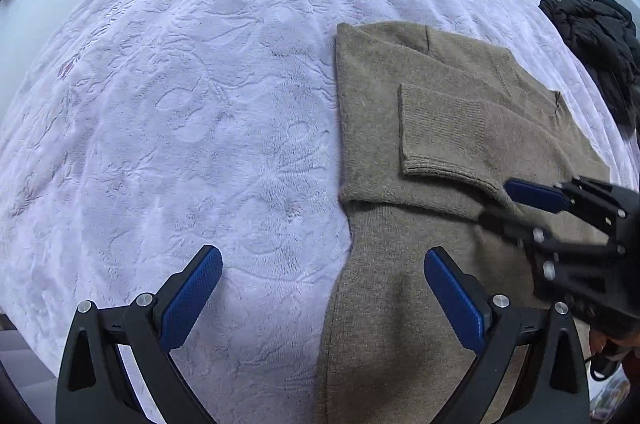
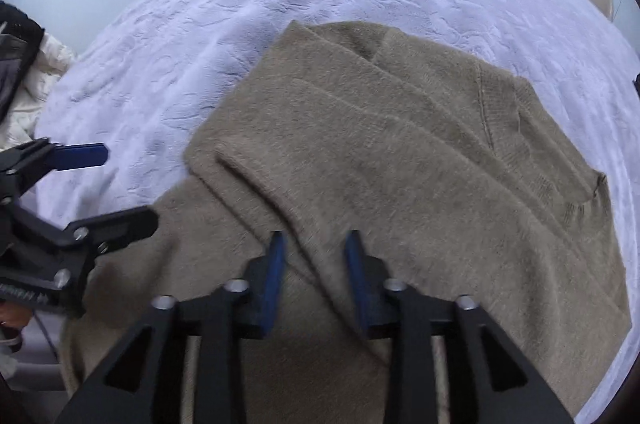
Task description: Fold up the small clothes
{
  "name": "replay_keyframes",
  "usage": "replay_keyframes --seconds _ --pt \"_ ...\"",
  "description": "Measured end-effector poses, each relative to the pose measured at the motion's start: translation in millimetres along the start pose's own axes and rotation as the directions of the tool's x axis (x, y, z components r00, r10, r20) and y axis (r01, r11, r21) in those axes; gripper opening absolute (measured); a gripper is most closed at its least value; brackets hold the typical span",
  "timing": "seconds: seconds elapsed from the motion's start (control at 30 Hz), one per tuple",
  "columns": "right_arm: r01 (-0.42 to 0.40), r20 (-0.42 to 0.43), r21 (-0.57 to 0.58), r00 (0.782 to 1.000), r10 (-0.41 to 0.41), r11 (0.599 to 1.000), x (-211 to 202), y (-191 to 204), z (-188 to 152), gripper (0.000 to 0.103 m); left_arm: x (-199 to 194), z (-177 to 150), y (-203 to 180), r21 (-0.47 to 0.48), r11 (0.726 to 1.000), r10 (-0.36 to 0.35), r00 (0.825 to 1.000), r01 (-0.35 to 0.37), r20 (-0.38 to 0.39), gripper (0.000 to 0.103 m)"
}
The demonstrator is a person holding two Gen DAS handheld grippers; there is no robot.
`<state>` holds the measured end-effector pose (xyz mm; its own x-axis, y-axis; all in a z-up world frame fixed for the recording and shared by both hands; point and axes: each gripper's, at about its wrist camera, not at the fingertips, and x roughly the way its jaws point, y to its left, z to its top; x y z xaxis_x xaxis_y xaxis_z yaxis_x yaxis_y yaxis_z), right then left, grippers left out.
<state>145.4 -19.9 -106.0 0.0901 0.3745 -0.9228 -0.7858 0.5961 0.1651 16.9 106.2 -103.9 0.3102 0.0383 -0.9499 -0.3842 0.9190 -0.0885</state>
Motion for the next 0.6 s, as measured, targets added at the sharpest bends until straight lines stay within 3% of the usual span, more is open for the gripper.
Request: replay_keyframes --seconds 0.03,0.17,0.23,0.33,0.4,0.47,0.53,0.6 --pt "-0.011 0.002 0.023 1.0 0.011 1.0 -5 -3 -3 0.06 -3 3 3 0.001 1.0 -0.01 1.0 0.01 0.0 0.102" --pt "-0.053 0.048 0.2 0.998 0.044 0.978 -37 -38 -36 0.06 -13 23 -12 0.034 0.997 -0.064 0.998 0.063 0.019 0.102" --pt "-0.063 0.065 0.341 0.997 0.044 0.938 -49 -71 -55 0.06 -20 30 -22 0.062 0.993 -0.104 0.994 0.102 0.027 0.102" --pt "-0.103 0.094 0.537 0.994 0.062 0.837 -70 -117 -92 0.06 -22 44 -33 0.107 0.977 -0.189 0.982 0.187 0.012 0.102" --pt "-0.15 0.124 0.604 0.988 0.093 0.783 -74 -131 -111 0.06 -20 54 -42 0.12 0.963 -0.242 0.97 0.241 -0.011 0.102" --pt "-0.206 0.16 0.653 0.978 0.134 0.728 -75 -136 -127 0.06 -10 61 -49 0.129 0.952 -0.275 0.961 0.278 -0.042 0.09" --pt "-0.298 0.217 0.698 0.955 0.205 0.651 -68 -132 -139 0.06 5 67 -57 0.129 0.949 -0.279 0.956 0.288 -0.087 0.086" --pt "-0.428 0.31 0.728 0.902 0.3 0.535 -50 -122 -144 0.06 12 70 -57 0.123 0.947 -0.284 0.953 0.296 -0.106 0.086"
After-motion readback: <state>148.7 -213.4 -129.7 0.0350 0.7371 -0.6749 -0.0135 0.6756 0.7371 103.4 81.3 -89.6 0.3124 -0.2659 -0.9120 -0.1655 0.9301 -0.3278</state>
